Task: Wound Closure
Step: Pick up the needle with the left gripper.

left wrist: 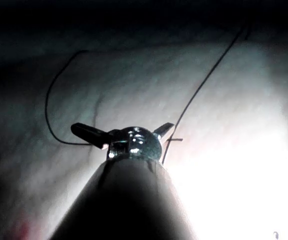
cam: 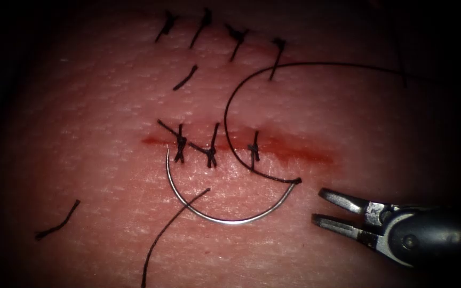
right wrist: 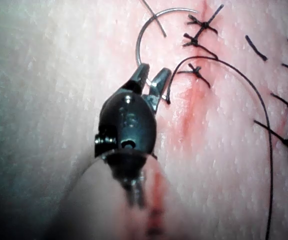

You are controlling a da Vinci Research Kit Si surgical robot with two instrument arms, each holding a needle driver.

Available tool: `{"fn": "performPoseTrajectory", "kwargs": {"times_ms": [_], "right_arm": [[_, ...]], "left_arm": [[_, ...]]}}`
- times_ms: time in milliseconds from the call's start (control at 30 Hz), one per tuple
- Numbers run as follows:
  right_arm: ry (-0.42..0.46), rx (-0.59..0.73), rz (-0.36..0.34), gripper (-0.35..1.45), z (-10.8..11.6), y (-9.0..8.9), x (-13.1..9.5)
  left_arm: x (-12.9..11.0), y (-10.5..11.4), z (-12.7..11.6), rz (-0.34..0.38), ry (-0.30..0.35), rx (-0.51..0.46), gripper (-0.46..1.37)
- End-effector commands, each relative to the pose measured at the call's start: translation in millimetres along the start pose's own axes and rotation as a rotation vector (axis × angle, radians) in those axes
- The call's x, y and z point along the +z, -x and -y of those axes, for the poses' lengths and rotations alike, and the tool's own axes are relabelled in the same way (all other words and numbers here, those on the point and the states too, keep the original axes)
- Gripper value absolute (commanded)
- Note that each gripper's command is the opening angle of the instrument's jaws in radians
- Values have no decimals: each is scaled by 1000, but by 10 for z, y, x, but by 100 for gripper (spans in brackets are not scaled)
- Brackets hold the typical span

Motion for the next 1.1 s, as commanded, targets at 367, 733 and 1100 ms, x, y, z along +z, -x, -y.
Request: {"fn": "performPoseTrajectory", "kwargs": {"times_ms": [367, 733, 1100], "right_arm": [[3, -2, -1, -8, -1, 3, 2], [4, -2, -1, -8, 0, 3, 3], [4, -2, 2, -8, 1, 3, 5]], "left_arm": [[-83, 47, -63, -74, 88, -3, 134], [-167, 91, -87, -96, 154, -8, 114], [-230, 134, -100, -144, 262, 26, 106]]}}
